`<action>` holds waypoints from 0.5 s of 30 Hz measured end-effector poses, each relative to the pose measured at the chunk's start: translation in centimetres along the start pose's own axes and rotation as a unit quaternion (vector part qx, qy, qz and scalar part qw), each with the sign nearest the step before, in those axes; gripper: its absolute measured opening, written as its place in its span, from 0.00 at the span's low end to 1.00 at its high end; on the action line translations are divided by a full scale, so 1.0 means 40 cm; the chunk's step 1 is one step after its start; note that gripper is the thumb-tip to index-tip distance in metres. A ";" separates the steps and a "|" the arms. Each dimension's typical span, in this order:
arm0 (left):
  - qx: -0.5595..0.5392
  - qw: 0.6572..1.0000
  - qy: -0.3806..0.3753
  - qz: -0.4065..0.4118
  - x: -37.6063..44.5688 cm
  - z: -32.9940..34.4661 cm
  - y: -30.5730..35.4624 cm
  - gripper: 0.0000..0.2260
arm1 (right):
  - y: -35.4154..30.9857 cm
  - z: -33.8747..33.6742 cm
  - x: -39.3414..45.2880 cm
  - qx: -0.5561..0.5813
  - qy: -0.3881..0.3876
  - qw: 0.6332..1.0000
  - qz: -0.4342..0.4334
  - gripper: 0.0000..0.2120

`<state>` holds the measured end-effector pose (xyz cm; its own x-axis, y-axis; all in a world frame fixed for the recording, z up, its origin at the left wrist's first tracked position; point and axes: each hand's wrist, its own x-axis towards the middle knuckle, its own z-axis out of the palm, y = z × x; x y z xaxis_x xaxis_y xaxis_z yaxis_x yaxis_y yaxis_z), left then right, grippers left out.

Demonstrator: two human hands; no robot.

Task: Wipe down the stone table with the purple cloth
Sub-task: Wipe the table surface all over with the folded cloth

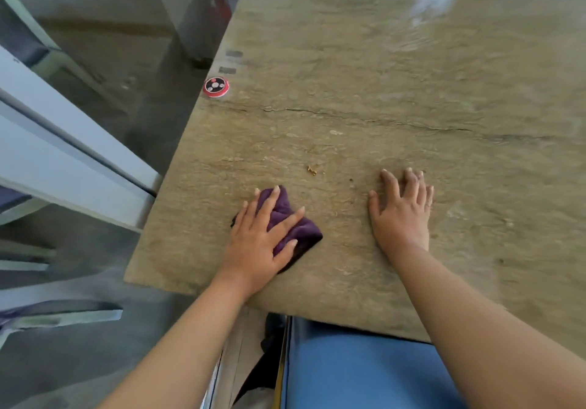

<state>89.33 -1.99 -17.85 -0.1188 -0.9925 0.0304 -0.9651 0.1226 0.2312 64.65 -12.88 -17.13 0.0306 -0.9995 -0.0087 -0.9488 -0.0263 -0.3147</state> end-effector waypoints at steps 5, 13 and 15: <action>0.031 0.983 0.030 -0.179 0.197 -0.017 -0.097 0.29 | 0.006 0.007 0.002 0.010 0.005 1.000 -0.007 0.24; -0.083 0.993 -0.031 -0.079 0.354 -0.016 0.005 0.32 | 0.007 0.013 -0.001 0.015 0.018 1.000 -0.013 0.24; -0.129 0.991 -0.042 -0.005 0.310 -0.010 0.054 0.32 | 0.006 0.012 -0.002 0.025 0.022 0.999 -0.016 0.23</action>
<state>85.87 -14.02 -16.61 -0.1385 -0.9889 -0.0529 -0.8758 0.0974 0.4727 64.59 -12.81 -17.64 0.0447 -0.9980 0.0442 -0.9304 -0.0577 -0.3620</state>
